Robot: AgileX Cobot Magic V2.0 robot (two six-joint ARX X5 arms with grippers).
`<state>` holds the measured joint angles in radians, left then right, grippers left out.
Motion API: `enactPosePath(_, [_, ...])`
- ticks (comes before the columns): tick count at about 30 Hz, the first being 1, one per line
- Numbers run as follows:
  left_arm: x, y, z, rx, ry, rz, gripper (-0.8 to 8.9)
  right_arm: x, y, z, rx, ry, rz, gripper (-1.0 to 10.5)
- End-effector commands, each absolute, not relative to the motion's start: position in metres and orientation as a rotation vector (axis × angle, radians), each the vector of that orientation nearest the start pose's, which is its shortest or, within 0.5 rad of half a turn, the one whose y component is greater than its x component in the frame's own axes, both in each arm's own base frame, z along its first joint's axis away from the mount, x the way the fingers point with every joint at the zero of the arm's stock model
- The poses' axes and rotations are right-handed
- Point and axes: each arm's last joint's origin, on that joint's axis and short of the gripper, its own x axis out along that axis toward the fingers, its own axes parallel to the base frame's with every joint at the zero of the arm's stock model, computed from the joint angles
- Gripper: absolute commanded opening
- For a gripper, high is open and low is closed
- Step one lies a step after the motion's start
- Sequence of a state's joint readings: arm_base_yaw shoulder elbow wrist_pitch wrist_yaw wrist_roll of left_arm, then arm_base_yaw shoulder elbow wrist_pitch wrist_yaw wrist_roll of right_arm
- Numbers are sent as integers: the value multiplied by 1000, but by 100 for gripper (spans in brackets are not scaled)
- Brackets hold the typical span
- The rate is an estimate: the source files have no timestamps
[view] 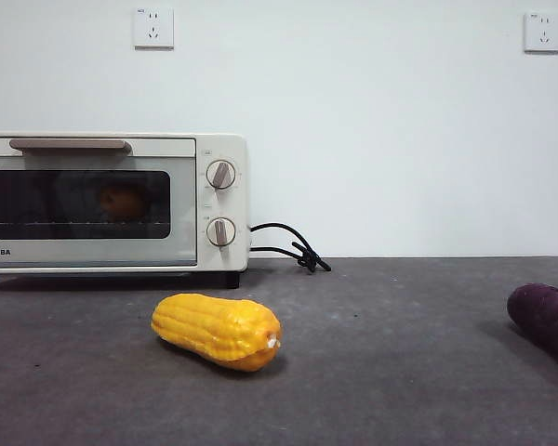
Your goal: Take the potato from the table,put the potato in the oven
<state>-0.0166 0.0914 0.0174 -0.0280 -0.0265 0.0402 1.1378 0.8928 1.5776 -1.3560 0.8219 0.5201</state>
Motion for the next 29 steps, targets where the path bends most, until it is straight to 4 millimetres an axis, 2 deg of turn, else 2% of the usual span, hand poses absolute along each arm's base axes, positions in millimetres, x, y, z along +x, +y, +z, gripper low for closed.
enactPosePath(1, [100, -1, 156, 53, 103, 10, -3, 51, 59, 453, -64, 450, 186, 2])
enactPosePath(7, [96, 0, 149, 60, 172, 15, -3, 51, 59, 453, -64, 450, 186, 2])
enactPosePath(14, [96, 5, 149, 54, 171, 65, -3, 51, 59, 453, -64, 450, 186, 2])
enactPosePath(29, [97, 5, 149, 42, 176, 60, -3, 51, 59, 453, -64, 450, 186, 2])
